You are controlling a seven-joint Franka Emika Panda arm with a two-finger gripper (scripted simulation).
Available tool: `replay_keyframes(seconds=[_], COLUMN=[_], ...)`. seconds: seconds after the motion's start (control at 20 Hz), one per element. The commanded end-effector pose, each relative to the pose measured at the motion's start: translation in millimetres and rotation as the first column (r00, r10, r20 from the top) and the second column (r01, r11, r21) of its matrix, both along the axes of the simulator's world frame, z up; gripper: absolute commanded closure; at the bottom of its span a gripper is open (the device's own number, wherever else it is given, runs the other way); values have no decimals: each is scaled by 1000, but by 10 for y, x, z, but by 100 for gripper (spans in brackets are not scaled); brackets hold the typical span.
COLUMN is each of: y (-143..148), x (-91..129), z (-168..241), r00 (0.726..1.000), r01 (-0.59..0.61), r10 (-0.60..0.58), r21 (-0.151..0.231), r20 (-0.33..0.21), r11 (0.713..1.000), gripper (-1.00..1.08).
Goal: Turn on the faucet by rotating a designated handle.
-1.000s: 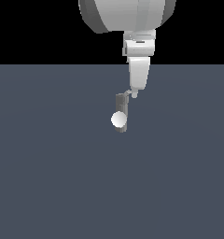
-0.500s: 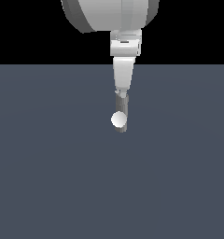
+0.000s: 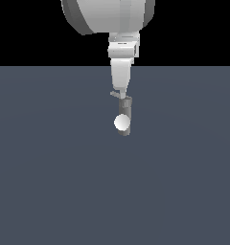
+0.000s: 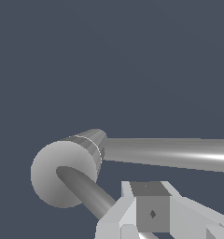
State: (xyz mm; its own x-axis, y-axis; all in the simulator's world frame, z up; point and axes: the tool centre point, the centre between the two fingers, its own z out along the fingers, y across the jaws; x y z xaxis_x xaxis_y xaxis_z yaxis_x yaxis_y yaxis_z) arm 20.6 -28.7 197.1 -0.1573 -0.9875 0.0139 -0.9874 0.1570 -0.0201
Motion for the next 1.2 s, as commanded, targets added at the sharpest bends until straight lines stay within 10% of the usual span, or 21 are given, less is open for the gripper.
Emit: replay_keyframes(seconds=[0.0, 0.4, 0.5, 1.15], y=[396, 715, 148, 403], x=[82, 250, 263, 610], z=[-91, -144, 13, -64], r00=[999, 997, 1000, 1000], r01=[-51, -69, 12, -27], r10=[51, 69, -12, 27], r21=[12, 16, -6, 5], r20=[-6, -17, 2, -8], r11=[999, 997, 1000, 1000], gripper=[108, 108, 108, 108])
